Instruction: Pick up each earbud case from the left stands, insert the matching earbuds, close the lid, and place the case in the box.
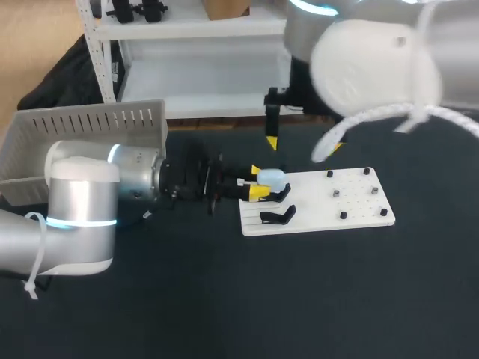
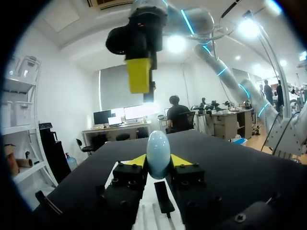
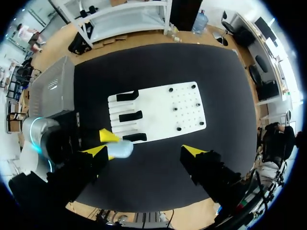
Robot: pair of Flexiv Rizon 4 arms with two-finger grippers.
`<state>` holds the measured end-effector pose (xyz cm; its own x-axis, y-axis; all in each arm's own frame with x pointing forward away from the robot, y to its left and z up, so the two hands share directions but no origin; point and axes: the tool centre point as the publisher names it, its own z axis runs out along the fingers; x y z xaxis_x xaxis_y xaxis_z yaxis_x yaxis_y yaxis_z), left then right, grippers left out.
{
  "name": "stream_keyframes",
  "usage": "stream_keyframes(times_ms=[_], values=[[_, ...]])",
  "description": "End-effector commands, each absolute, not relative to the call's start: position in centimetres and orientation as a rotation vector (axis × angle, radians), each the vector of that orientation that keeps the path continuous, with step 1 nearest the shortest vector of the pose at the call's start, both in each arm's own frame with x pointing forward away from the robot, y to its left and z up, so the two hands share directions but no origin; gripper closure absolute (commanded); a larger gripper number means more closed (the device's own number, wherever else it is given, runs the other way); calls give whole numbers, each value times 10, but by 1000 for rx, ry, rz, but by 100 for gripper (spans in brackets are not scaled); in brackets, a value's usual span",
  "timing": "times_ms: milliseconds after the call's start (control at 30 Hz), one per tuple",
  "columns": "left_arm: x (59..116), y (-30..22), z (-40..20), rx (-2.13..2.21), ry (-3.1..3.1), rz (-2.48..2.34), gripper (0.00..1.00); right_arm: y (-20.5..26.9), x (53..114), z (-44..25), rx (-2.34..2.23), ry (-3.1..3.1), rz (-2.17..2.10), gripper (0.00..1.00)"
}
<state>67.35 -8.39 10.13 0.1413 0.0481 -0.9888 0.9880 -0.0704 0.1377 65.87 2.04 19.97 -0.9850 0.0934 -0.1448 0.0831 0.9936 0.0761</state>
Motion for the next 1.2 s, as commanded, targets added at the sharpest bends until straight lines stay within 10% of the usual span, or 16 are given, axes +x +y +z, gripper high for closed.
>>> stream_keyframes(times_ms=[33,1200], values=[[673,-64,120,1328,1159,-1033,100,-6,626,212,118,2816,221,0],[836,152,121,823,1947,-396,100,-6,626,212,118,2816,221,0]])
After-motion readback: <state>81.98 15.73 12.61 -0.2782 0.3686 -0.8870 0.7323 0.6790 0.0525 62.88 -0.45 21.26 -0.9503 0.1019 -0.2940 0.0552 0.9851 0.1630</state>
